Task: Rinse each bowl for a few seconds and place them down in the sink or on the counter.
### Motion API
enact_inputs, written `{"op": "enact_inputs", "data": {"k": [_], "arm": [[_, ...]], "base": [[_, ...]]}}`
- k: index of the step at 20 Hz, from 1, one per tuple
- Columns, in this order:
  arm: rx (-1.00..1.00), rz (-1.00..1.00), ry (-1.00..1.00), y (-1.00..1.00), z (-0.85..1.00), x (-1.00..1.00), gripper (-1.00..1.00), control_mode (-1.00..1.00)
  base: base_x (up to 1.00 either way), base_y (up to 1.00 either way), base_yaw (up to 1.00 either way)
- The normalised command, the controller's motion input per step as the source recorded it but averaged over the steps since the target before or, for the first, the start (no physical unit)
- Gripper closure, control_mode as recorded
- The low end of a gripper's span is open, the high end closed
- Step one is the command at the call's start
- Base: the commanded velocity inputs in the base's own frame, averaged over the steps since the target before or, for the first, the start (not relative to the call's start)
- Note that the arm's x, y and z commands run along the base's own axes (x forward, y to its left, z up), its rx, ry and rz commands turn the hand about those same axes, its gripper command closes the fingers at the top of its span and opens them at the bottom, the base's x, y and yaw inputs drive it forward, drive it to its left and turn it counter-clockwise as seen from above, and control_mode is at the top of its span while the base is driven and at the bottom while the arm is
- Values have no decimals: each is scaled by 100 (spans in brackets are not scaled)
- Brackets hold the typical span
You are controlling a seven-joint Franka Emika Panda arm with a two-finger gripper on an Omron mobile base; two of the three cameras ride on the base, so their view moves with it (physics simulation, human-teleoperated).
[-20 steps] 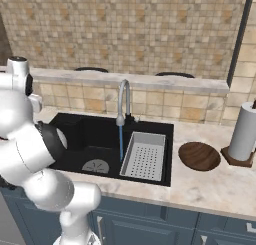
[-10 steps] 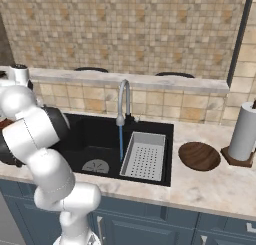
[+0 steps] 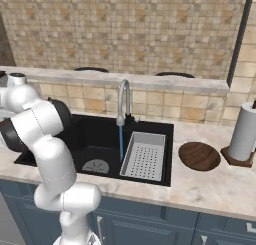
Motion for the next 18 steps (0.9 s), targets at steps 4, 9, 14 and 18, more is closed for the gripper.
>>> {"op": "enact_inputs", "data": {"k": [4, 9, 14, 18], "arm": [[0, 4, 0, 23, -37, 8, -100, -100], [0, 1, 0, 4, -31, 6, -100, -100], [0, 1, 0, 3, -30, 8, -100, -100], [0, 0, 0, 7, -31, 10, -100, -100]], "base": [[0, 0, 0], [0, 0, 0], [0, 0, 0], [0, 0, 0]]}}
